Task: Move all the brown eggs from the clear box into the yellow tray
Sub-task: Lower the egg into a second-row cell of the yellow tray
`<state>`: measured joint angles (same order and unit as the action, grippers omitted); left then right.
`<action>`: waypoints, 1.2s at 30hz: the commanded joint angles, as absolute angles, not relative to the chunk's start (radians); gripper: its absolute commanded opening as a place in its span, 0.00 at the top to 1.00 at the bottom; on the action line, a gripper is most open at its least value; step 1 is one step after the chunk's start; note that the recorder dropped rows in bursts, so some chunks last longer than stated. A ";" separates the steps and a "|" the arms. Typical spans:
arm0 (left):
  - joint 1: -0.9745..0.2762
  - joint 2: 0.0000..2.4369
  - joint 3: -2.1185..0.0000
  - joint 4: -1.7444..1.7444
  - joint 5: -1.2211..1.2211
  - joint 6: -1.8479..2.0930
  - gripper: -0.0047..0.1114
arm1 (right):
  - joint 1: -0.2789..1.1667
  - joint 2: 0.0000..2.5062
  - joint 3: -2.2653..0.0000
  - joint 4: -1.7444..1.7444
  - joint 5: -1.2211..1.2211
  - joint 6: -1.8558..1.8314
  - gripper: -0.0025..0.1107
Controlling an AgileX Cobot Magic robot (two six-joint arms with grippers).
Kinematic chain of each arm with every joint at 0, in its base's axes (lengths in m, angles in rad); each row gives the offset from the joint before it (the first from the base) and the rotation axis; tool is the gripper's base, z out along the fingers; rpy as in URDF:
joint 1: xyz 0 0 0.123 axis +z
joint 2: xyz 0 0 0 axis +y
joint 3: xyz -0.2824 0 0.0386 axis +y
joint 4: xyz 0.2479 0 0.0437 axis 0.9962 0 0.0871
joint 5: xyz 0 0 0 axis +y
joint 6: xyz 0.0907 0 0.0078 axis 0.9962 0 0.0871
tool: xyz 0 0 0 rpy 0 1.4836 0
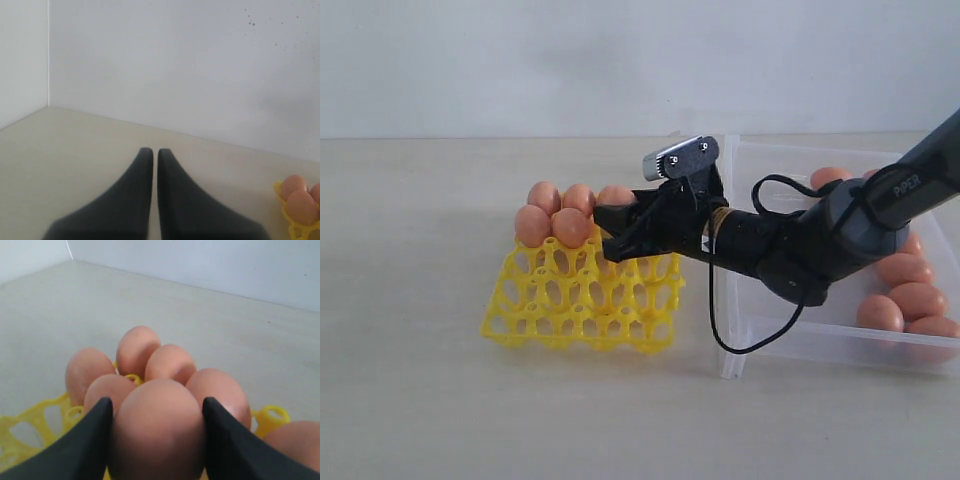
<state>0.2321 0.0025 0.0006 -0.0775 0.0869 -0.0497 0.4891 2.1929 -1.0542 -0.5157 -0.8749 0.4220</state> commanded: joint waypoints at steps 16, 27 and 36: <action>0.234 0.000 0.000 -0.086 0.076 -0.059 0.93 | 0.489 2.210 -1.110 -0.670 -0.772 0.516 0.98; 0.234 0.000 0.000 -0.086 0.076 -0.059 0.93 | 0.489 2.210 -1.110 -0.681 -0.772 0.518 0.96; 0.234 0.000 0.000 -0.086 0.076 -0.059 0.93 | 0.489 2.210 -1.110 -0.677 -0.772 0.518 0.51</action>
<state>0.2321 0.0025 0.0006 -0.0775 0.0869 -0.0497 0.4891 2.2132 -1.1062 -0.6769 -0.7758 0.5168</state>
